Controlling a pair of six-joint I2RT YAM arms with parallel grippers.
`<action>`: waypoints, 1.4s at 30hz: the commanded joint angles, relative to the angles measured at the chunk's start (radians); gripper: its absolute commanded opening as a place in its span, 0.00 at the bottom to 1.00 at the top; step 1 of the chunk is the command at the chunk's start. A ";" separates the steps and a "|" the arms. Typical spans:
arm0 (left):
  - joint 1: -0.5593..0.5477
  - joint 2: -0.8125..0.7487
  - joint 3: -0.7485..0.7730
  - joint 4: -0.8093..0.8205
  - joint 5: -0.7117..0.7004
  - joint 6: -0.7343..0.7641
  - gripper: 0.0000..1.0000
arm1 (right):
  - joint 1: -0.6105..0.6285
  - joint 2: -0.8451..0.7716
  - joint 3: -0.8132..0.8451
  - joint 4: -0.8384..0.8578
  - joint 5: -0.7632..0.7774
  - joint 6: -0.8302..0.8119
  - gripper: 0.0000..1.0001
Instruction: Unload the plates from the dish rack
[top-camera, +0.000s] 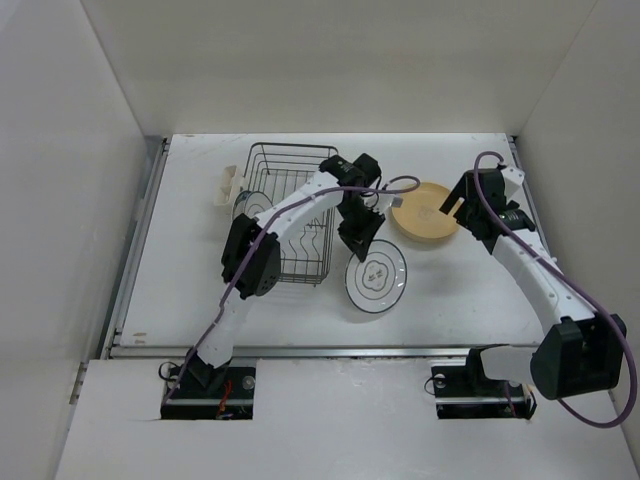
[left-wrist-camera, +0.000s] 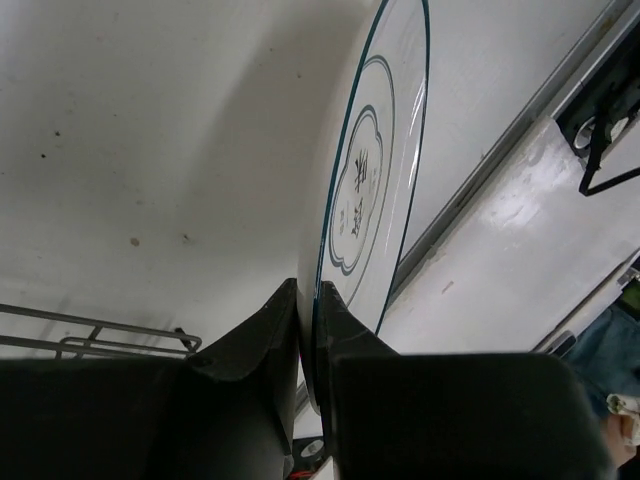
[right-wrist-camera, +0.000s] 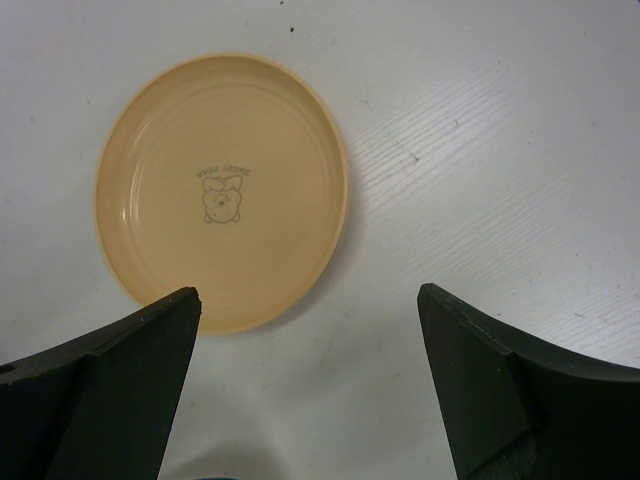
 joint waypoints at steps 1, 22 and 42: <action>0.030 -0.041 0.028 0.038 0.072 0.001 0.00 | 0.010 -0.046 -0.011 0.032 0.001 0.005 0.95; 0.030 0.020 -0.018 0.076 -0.194 -0.024 0.57 | 0.010 -0.056 -0.038 0.022 0.021 -0.004 0.95; 0.236 -0.551 -0.239 0.088 -0.526 0.019 0.89 | 0.019 -0.056 -0.029 0.050 -0.007 -0.004 0.95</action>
